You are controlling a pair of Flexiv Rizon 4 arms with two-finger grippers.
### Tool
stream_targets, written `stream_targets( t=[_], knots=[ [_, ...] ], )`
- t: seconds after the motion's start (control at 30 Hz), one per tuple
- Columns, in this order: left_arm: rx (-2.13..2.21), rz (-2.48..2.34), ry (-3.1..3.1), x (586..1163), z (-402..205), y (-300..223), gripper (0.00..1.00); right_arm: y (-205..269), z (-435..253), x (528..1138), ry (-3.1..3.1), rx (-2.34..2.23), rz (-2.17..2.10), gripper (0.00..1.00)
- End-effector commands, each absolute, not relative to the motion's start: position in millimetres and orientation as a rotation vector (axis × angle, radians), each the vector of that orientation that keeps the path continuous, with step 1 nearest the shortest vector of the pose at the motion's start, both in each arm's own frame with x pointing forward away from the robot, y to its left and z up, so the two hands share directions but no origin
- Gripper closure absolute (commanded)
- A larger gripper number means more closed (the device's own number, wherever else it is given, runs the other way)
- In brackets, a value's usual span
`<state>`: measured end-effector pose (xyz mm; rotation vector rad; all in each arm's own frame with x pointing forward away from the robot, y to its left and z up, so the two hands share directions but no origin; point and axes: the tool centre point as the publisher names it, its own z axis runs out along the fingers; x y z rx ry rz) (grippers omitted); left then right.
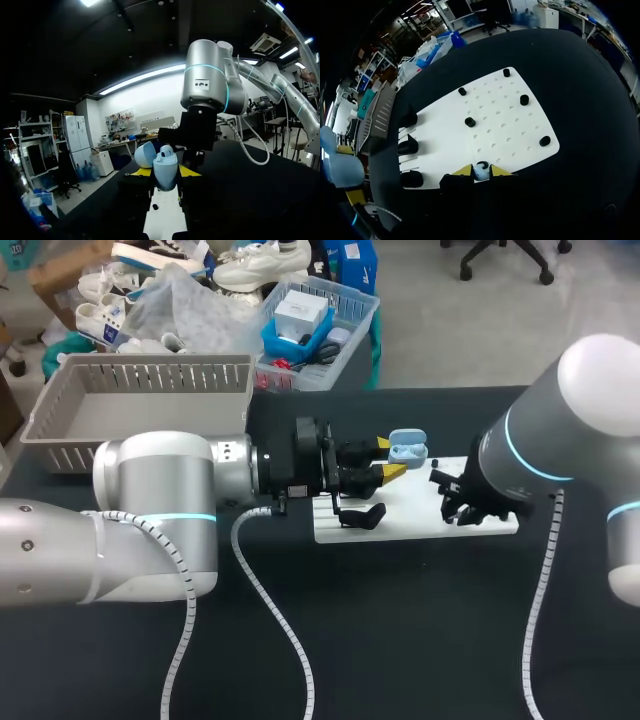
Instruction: Pick up each earbud case from the left stands, insert the matching earbuds, close the lid, and place the case in the box.
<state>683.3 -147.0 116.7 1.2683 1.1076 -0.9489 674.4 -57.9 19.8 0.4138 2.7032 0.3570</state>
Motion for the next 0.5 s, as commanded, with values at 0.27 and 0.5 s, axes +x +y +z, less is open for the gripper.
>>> stream_targets(
  t=[0.27, 0.5],
  knots=[
    [1.265, -0.945, 1.108, 682.8, 116.3, -147.5, 1.00, -58.1, 35.4, 650.3, 2.685, 0.413, 0.338, 1.00],
    [1.265, -0.945, 1.108, 682.8, 116.3, -147.5, 1.00, -51.1, 47.9, 630.1, 2.713, 0.282, 0.305, 1.00]
  ],
)
